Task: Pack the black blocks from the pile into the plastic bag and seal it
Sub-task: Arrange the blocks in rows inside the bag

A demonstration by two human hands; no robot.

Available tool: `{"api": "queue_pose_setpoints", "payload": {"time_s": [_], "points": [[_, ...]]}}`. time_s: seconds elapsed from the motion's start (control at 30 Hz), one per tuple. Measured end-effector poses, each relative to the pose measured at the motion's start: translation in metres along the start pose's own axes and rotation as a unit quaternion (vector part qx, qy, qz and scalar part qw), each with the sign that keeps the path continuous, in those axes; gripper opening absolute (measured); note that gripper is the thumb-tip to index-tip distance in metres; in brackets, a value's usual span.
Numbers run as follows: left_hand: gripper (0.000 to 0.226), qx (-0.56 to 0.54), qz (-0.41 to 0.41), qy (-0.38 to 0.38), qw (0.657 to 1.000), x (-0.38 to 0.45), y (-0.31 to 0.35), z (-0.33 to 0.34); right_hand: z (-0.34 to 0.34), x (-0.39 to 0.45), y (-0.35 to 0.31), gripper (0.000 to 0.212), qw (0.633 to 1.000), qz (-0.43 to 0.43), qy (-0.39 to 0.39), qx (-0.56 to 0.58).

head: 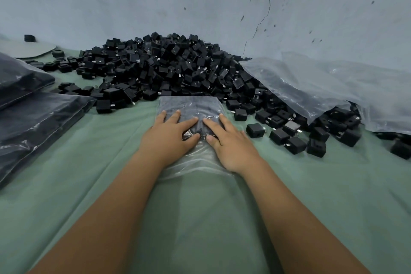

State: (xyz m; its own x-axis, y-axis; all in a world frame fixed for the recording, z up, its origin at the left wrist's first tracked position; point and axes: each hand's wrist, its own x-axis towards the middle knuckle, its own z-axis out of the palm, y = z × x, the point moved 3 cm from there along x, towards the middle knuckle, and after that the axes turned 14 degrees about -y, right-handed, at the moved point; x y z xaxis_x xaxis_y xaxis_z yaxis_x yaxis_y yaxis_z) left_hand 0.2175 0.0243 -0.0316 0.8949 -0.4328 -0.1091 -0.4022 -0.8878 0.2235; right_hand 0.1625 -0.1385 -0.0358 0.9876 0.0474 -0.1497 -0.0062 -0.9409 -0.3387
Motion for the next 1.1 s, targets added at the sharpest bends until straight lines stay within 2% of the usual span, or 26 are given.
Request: {"api": "queue_pose_setpoints", "payload": {"time_s": [0.2, 0.27, 0.33, 0.4, 0.47, 0.57, 0.63, 0.73, 0.8, 0.87, 0.93, 0.97, 1.03, 1.1], "points": [[0.06, -0.028, 0.0, 0.027, 0.999, -0.005, 0.001, 0.0, 0.001, -0.006, -0.001, 0.049, 0.999, 0.0, 0.043, -0.009], [0.059, -0.057, 0.007, 0.043, 0.997, -0.011, 0.001, -0.001, -0.004, -0.014, 0.0, 0.049, 0.992, 0.006, 0.122, -0.007], [0.056, -0.108, 0.02, 0.054, 0.992, -0.02, -0.001, -0.001, -0.01, -0.023, 0.009, 0.049, 0.979, 0.056, 0.197, 0.004], [0.051, -0.178, 0.047, 0.057, 0.981, -0.031, -0.003, -0.001, -0.011, -0.032, 0.023, 0.053, 0.975, 0.136, 0.175, 0.023], [0.048, -0.243, 0.076, 0.051, 0.966, -0.041, -0.005, 0.0, -0.008, -0.038, 0.032, 0.053, 0.975, 0.172, 0.133, 0.034], [0.043, -0.281, 0.085, 0.065, 0.954, -0.058, -0.007, -0.001, -0.01, -0.05, 0.031, 0.037, 0.969, 0.128, 0.203, 0.061], [0.039, -0.221, 0.093, 0.094, 0.966, -0.068, -0.004, 0.0, -0.01, -0.06, 0.029, 0.028, 0.959, 0.116, 0.246, 0.075], [0.044, -0.143, 0.131, 0.129, 0.973, -0.079, 0.007, 0.0, -0.008, -0.072, 0.03, 0.037, 0.942, 0.107, 0.289, 0.129], [0.052, -0.116, 0.13, 0.102, 0.979, -0.081, 0.013, 0.002, -0.009, -0.079, 0.026, 0.046, 0.916, 0.094, 0.338, 0.194], [0.073, -0.085, 0.127, 0.057, 0.987, -0.082, 0.015, 0.003, -0.01, -0.084, 0.016, 0.048, 0.9, 0.072, 0.369, 0.222], [0.088, -0.079, 0.143, 0.024, 0.986, -0.084, 0.013, 0.003, -0.012, -0.088, 0.001, 0.041, 0.895, 0.026, 0.388, 0.22], [0.089, -0.089, 0.151, 0.016, 0.984, -0.086, 0.012, 0.002, -0.013, -0.09, -0.007, 0.036, 0.892, 0.0, 0.397, 0.217], [0.073, -0.128, 0.162, 0.024, 0.978, -0.087, 0.011, -0.003, -0.013, -0.095, -0.024, 0.032, 0.884, -0.056, 0.414, 0.208], [0.042, -0.198, 0.165, 0.051, 0.965, -0.087, 0.012, -0.006, -0.011, -0.099, -0.041, 0.031, 0.882, -0.106, 0.422, 0.181]]}}
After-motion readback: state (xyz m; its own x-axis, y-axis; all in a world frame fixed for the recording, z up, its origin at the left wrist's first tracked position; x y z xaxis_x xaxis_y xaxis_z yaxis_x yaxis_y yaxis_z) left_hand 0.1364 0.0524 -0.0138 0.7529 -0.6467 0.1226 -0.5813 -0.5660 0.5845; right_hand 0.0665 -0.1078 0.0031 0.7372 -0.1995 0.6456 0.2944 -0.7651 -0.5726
